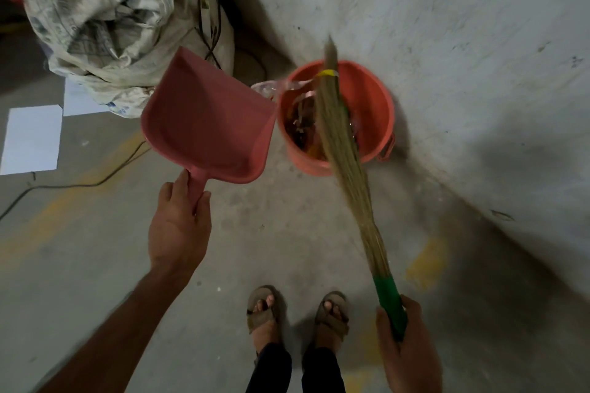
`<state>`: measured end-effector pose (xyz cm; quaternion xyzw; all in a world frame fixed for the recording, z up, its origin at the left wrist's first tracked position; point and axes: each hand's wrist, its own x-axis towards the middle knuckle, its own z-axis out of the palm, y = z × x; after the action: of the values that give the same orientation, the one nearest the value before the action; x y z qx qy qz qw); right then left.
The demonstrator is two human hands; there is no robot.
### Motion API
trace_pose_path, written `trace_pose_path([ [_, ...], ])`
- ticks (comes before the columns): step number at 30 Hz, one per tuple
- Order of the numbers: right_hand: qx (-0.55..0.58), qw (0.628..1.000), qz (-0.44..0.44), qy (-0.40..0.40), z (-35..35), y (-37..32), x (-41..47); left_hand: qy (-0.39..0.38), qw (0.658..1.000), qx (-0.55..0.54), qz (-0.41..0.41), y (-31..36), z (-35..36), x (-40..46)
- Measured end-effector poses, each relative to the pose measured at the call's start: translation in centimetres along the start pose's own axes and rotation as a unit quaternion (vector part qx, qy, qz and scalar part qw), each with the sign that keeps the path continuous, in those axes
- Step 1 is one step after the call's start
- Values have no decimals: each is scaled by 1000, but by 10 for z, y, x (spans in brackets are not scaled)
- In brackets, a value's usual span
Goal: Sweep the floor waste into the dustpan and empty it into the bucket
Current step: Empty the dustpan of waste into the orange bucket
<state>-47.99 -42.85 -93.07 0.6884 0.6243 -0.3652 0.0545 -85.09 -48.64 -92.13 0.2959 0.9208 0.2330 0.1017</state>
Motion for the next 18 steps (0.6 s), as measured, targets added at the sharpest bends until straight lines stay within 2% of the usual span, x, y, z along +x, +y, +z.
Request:
trace_pose_path([
  [3, 23, 998, 40, 48, -25, 6, -8, 4, 1000, -9, 16, 14, -1, 2],
  [8, -43, 997, 58, 1, -79, 14, -3, -5, 999, -14, 43, 36, 4, 7],
  [11, -34, 999, -1, 42, -97, 7, -5, -15, 998, -13, 59, 50, 12, 7],
  [16, -88, 995, -41, -24, -105, -17, 17, -35, 997, -17, 65, 77, 29, 6],
  [18, -35, 995, -31, -84, -101, -23, 28, -39, 997, -15, 60, 86, 32, 11],
])
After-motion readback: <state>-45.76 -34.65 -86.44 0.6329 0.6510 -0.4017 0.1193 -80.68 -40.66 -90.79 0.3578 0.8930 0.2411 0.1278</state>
